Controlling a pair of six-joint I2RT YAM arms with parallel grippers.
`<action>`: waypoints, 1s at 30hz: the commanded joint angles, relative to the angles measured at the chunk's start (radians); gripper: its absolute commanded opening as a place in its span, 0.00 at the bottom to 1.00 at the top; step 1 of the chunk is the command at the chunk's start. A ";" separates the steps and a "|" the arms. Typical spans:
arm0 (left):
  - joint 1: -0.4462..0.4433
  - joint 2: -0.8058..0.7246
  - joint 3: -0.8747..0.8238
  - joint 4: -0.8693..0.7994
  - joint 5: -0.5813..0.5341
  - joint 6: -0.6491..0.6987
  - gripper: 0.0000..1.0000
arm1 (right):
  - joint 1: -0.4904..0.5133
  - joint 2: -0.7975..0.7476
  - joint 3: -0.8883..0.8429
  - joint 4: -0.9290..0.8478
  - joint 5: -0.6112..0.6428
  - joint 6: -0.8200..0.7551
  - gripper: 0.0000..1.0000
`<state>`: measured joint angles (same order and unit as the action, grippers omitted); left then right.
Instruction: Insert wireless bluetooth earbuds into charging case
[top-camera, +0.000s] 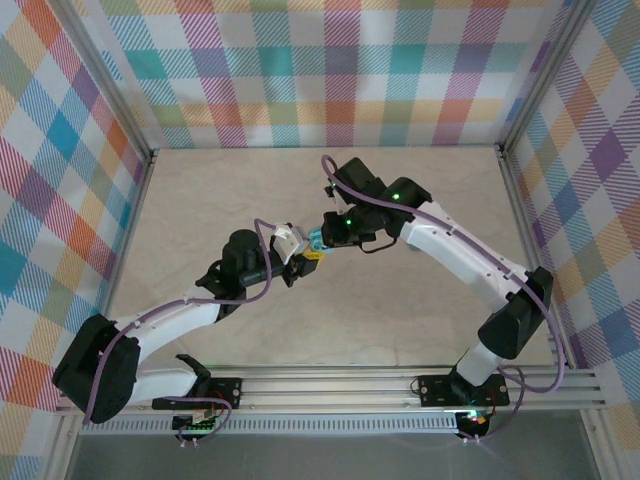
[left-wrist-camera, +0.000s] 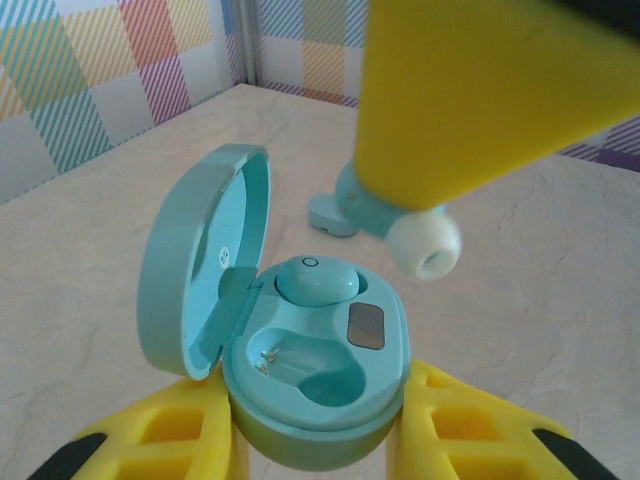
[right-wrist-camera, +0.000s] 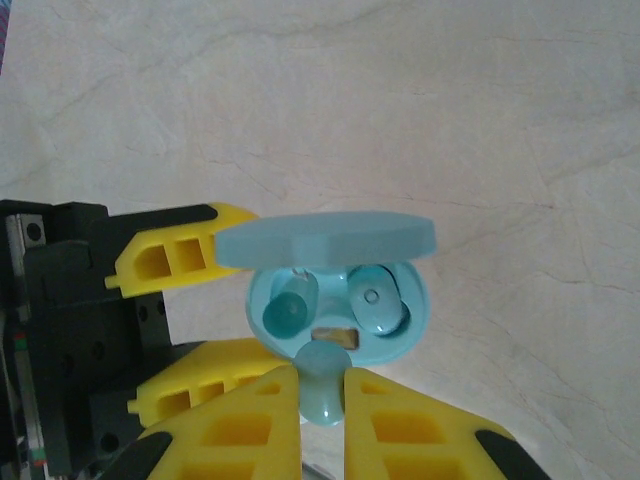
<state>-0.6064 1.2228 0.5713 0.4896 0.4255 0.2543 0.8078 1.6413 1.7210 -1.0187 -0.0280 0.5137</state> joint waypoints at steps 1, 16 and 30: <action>-0.013 -0.008 0.009 0.063 0.012 -0.012 0.00 | 0.014 0.040 0.052 -0.008 -0.025 0.008 0.16; -0.015 -0.022 -0.002 0.068 0.013 -0.018 0.00 | 0.018 0.042 -0.013 0.024 0.000 0.020 0.17; -0.019 -0.031 -0.002 0.055 0.014 -0.018 0.00 | 0.018 0.056 -0.020 0.039 -0.009 0.022 0.22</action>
<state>-0.6083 1.2217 0.5709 0.5049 0.4255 0.2470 0.8188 1.6833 1.7126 -0.9768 -0.0353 0.5240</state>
